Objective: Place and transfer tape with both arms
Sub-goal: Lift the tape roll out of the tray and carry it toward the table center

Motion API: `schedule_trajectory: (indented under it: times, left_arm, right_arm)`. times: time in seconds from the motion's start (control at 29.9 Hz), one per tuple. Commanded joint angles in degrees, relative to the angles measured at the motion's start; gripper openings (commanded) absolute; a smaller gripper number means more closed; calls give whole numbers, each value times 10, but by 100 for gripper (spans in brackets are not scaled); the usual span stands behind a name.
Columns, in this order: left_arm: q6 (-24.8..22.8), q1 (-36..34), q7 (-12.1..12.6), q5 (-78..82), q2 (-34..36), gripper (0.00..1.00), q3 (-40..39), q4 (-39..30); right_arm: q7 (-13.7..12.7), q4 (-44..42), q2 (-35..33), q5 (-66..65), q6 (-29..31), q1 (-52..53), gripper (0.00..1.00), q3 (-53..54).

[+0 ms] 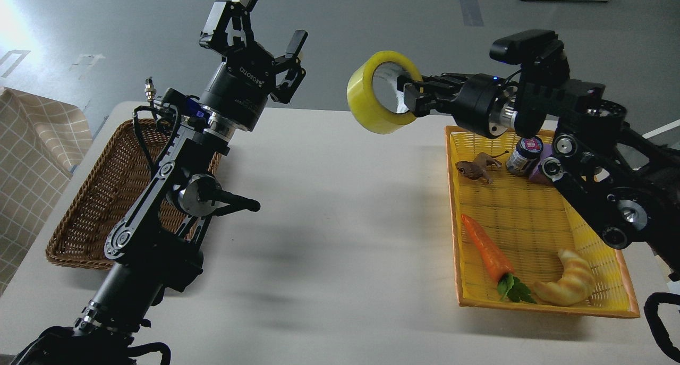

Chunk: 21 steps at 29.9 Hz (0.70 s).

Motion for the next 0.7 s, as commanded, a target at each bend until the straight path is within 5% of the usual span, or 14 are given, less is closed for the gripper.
schedule_trajectory:
  times: [0.0, 0.67]
  left_arm:
    - [0, 1, -1, -1, 1, 98, -4, 0]
    - [0, 11, -4, -1, 0, 98, -6, -1]
  right_arm:
    - [2, -19, 35, -4, 0, 37, 0, -88]
    - [2, -174, 152, -36, 0, 32, 0, -172]
